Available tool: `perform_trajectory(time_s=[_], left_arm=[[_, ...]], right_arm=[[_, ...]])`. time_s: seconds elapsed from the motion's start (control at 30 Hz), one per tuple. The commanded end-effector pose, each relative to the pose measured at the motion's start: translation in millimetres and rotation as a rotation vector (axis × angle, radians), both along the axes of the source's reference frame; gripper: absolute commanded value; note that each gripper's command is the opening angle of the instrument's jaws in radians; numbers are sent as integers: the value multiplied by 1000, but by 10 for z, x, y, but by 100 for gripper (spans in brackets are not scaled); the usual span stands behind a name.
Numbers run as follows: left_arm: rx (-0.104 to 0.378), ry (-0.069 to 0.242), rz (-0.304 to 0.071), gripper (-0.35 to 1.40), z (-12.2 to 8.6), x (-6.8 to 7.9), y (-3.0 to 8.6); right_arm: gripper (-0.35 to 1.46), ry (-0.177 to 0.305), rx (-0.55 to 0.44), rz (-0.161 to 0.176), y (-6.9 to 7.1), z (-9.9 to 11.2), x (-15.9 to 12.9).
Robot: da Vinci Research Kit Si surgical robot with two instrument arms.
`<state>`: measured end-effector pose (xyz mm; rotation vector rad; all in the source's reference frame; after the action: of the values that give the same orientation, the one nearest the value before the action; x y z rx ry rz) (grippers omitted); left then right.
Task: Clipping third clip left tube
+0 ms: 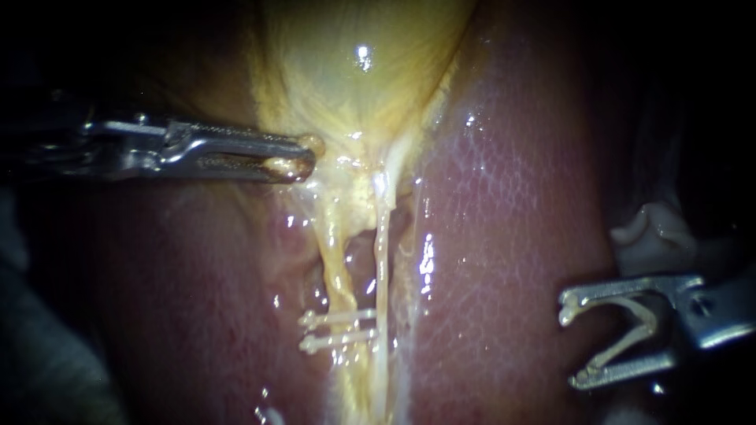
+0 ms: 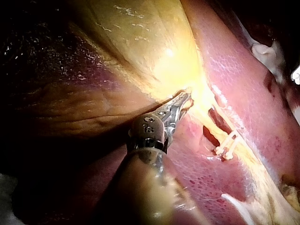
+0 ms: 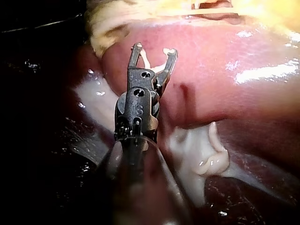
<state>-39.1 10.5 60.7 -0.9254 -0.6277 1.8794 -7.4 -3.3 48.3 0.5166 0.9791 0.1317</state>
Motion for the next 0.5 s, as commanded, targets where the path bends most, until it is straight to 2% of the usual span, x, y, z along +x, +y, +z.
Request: perform_trajectory(time_s=[0.03, 0.23, 0.5], left_arm=[[0, 0, 0, -35, -1, 1, 0], [10, -8, 8, -35, -15, 13, 8], [1, 14, -19, -35, -50, 54, 24]], right_arm=[[50, 1, 0, -1, 0, 0, 0], [50, 1, 0, -1, 0, 0, -1], [50, 1, 0, -1, 0, 0, -1]])
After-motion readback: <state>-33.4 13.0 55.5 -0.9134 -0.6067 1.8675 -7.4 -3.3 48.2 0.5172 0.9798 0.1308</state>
